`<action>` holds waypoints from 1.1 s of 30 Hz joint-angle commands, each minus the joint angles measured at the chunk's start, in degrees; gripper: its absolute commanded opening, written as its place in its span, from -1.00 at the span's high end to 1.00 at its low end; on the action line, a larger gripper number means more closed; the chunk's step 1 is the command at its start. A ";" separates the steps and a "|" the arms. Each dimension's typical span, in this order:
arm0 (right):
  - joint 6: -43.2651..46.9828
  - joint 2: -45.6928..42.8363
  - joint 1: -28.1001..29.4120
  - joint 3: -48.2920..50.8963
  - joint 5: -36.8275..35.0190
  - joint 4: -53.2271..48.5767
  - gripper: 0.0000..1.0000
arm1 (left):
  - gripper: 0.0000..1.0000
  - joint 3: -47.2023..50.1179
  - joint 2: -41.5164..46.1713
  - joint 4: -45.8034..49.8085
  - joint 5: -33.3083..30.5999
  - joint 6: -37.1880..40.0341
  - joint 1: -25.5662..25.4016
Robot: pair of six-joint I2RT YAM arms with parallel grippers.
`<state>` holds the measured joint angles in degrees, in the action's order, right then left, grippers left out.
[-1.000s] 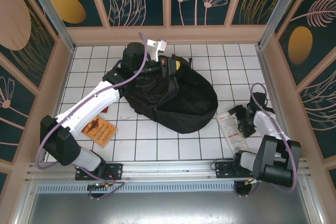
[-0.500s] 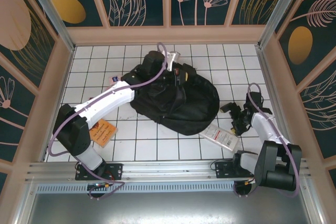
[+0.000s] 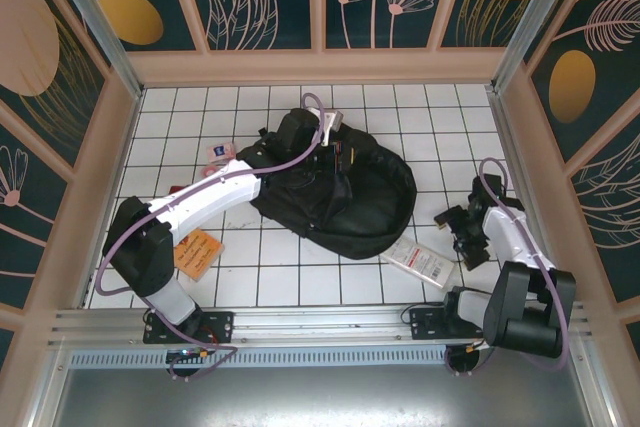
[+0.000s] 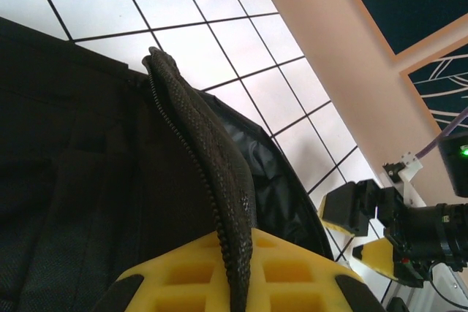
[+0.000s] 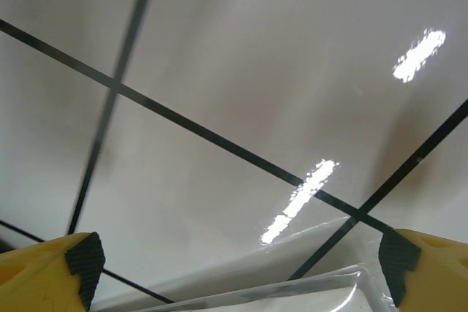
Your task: Pack books, pencil case, and school supplies into a backpack
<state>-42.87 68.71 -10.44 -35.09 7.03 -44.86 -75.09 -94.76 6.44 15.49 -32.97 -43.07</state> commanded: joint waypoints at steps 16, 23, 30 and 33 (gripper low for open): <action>-3.69 1.84 2.93 -1.80 32.25 13.80 -0.79 | 1.00 -1.90 0.55 0.24 -0.73 0.54 0.70; 3.66 10.08 1.49 -14.09 22.42 7.91 -0.82 | 1.00 -1.04 1.40 -0.14 -1.91 -0.72 1.18; 5.61 6.30 1.40 -7.86 14.52 4.52 -0.89 | 1.00 -0.41 1.09 -1.12 -1.07 -1.96 1.19; 6.26 3.98 1.21 -2.60 18.32 6.24 -0.89 | 1.00 -0.82 0.72 -1.14 -0.56 -1.89 1.19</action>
<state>-38.46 75.05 -8.91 -41.43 24.51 -36.36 -75.13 -94.76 6.42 14.48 -34.15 -42.22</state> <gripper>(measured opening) 0.947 0.081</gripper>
